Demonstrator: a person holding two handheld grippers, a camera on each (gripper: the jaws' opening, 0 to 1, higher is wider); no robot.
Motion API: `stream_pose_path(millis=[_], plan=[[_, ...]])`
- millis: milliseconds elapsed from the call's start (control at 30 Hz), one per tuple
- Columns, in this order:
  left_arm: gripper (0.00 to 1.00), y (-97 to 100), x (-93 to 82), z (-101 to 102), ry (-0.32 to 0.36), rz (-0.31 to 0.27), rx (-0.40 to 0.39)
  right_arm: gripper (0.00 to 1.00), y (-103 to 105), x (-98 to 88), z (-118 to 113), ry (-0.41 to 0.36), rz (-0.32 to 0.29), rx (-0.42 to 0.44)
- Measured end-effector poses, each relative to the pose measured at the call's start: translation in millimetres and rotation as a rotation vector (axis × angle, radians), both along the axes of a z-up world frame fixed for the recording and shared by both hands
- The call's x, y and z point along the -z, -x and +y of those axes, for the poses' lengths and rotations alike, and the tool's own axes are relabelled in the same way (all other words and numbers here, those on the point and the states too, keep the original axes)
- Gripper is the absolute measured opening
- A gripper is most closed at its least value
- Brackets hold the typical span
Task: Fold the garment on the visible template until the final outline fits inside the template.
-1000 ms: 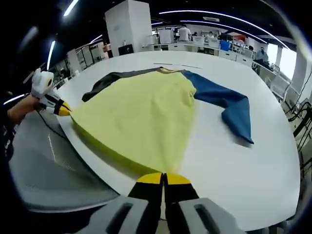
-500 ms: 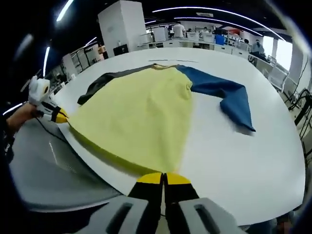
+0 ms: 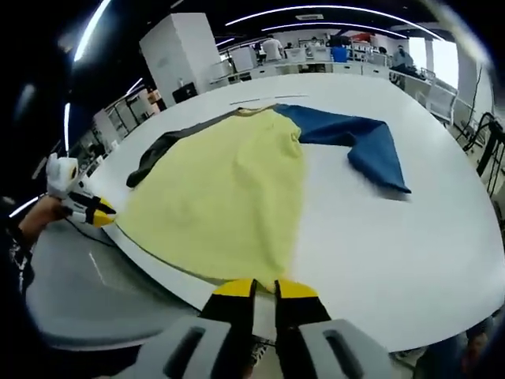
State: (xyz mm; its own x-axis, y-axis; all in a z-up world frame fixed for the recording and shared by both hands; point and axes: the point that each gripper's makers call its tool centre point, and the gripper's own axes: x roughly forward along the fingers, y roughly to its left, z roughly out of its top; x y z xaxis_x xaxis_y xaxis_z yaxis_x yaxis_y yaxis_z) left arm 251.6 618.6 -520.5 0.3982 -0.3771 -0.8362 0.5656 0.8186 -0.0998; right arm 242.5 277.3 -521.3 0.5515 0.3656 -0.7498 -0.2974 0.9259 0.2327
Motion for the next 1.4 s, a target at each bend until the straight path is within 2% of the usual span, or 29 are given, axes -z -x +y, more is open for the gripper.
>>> stream_pose_path(millis=[100,200,367,500,667,833,967,1100,1200,1400], plan=[[0.33,-3.4,-6.2,-1,0.020,-0.018,-0.021,0.15,-2,-4.8,0,-0.003,-0.006,0.001],[0.39,-4.7,-10.9,-3,0.037,-0.031,-0.014,0.23,-6,-11.1,-1,-0.004,-0.018,0.003],[0.54,-7.7,-15.9,-2,0.028,-0.058,-0.008,0.38,-10,-18.2,-2,0.008,-0.030,-0.005],[0.64,-11.0,-25.6,-4,0.073,-0.084,-0.029,0.47,-20,-27.4,-6,0.032,-0.068,-0.017],[0.78,-17.7,-33.3,-3,0.084,-0.133,-0.038,0.61,-35,-35.8,-20,0.053,-0.108,0.017],[0.85,-22.7,-39.5,-5,0.109,-0.164,-0.057,0.61,-49,-43.9,-36,0.010,-0.122,0.115],[0.92,-24.5,-42.7,-7,0.105,-0.188,-0.050,0.60,-56,-45.3,-49,0.020,-0.122,0.153],[0.98,-26.1,-47.1,-12,0.123,-0.209,-0.042,0.57,-68,-47.0,-68,0.004,-0.120,0.247],[0.99,-28.3,-51.4,-15,0.136,-0.229,-0.040,0.52,-78,-46.4,-88,0.026,-0.116,0.323],[0.99,-34.0,-54.8,-12,0.132,-0.254,-0.041,0.42,-99,-41.5,-120,0.052,-0.125,0.421]])
